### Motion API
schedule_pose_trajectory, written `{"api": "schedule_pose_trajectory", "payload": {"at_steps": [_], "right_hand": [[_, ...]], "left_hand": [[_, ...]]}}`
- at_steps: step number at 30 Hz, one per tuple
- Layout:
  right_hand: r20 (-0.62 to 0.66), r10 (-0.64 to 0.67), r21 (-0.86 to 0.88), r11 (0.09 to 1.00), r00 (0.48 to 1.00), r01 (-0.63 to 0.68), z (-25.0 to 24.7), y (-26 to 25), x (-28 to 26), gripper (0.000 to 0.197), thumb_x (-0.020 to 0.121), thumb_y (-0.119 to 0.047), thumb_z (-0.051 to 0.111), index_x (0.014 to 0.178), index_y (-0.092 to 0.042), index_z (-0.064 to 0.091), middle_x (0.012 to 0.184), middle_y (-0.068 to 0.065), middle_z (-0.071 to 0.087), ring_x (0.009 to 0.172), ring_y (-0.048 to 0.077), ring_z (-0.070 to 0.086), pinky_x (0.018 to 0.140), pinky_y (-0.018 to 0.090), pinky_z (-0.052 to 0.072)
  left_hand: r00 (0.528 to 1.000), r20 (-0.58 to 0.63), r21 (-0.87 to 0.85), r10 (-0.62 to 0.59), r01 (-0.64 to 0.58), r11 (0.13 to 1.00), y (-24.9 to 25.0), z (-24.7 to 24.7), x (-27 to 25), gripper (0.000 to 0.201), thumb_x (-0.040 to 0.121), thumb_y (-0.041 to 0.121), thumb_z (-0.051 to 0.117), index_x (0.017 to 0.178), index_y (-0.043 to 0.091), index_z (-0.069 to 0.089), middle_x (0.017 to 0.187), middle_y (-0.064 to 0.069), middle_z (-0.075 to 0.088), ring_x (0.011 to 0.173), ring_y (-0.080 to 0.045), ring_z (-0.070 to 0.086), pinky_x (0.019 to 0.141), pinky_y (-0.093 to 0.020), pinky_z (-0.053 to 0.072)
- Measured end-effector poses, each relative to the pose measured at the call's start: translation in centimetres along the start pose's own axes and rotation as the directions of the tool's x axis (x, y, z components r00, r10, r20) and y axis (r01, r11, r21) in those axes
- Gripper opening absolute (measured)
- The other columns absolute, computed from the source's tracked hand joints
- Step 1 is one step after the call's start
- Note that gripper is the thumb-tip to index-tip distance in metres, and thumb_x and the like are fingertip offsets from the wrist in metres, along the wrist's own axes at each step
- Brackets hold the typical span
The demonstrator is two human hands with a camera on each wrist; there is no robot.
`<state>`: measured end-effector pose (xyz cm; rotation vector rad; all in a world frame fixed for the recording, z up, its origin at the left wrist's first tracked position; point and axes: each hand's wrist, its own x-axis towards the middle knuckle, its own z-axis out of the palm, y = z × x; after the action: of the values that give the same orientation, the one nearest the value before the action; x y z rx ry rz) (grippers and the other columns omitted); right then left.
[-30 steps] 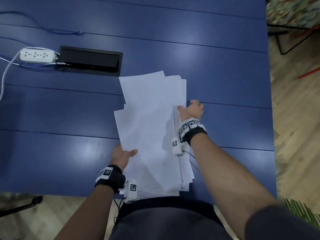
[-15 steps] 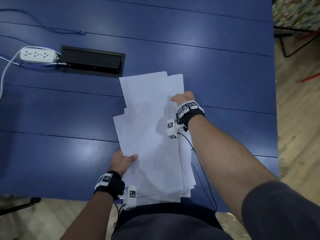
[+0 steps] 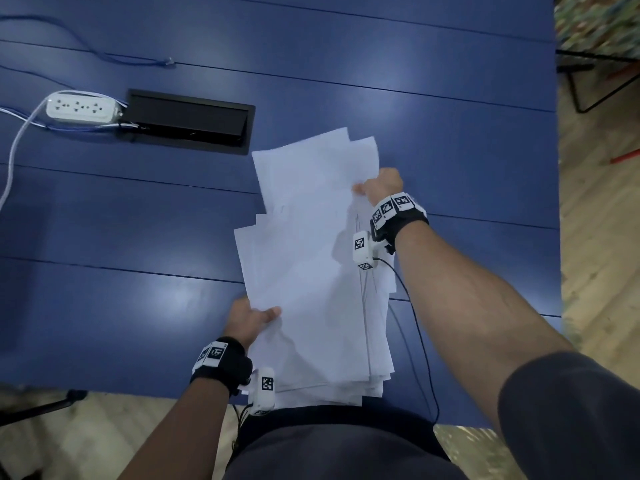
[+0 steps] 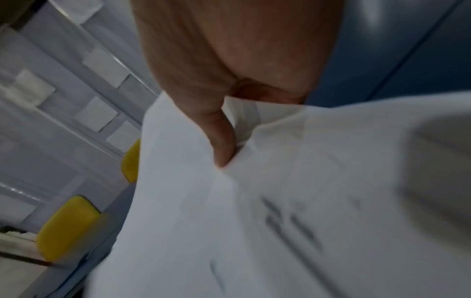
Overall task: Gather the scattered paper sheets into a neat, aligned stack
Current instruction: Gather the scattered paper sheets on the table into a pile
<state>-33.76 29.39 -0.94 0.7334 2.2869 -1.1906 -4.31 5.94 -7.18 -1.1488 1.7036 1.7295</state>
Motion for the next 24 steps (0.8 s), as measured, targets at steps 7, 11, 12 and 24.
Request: {"api": "schedule_pose_trajectory", "payload": {"at_steps": [7,11,12,24], "right_hand": [[-0.318,-0.281,-0.018,0.957,0.905,0.291,-9.1,-5.5,-1.3,0.037,0.073,-0.018,0.085,0.106,-0.005,0.077,0.1,0.007,0.077,0.087,0.018,0.072,0.081,0.035,0.062],[-0.318,-0.484,0.02,0.856,0.815,0.517,-14.8,-7.8,-6.9,0.036,0.072,-0.021,0.081,0.107,-0.012,0.078,0.096,-0.005,0.077,0.086,0.008,0.074,0.076,0.027,0.061],[-0.306,-0.51,0.054,0.834,0.804,0.549,-15.9,-7.9,-8.9,0.033,0.074,-0.02,0.081,0.106,-0.013,0.078,0.095,-0.008,0.077,0.084,0.004,0.074,0.074,0.025,0.06],[-0.009,-0.318,0.419,0.86,0.948,0.292,-14.5,1.9,-13.1,0.03,0.083,-0.002,0.077,0.112,0.001,0.071,0.109,0.012,0.075,0.084,0.02,0.072,0.074,0.03,0.057]], "left_hand": [[1.0,0.001,0.01,-0.014,0.014,1.0,0.7,0.1,-0.4,0.024,0.088,-0.004,0.08,0.105,0.011,0.077,0.107,-0.009,0.083,0.108,-0.036,0.076,0.102,-0.051,0.058],[1.0,0.003,-0.007,-0.016,0.016,1.0,0.9,0.2,-0.7,0.024,0.088,-0.003,0.08,0.107,0.01,0.078,0.107,-0.008,0.083,0.11,-0.035,0.076,0.103,-0.048,0.057],[1.0,0.008,-0.016,-0.021,0.021,1.0,1.0,0.2,-0.9,0.025,0.087,-0.003,0.081,0.109,0.009,0.078,0.108,-0.008,0.083,0.111,-0.035,0.076,0.104,-0.047,0.057],[0.998,0.034,-0.081,-0.054,0.057,0.995,3.0,0.7,-3.0,0.045,0.066,0.022,0.084,0.109,0.008,0.082,0.108,-0.015,0.083,0.11,-0.042,0.076,0.103,-0.061,0.056]]}}
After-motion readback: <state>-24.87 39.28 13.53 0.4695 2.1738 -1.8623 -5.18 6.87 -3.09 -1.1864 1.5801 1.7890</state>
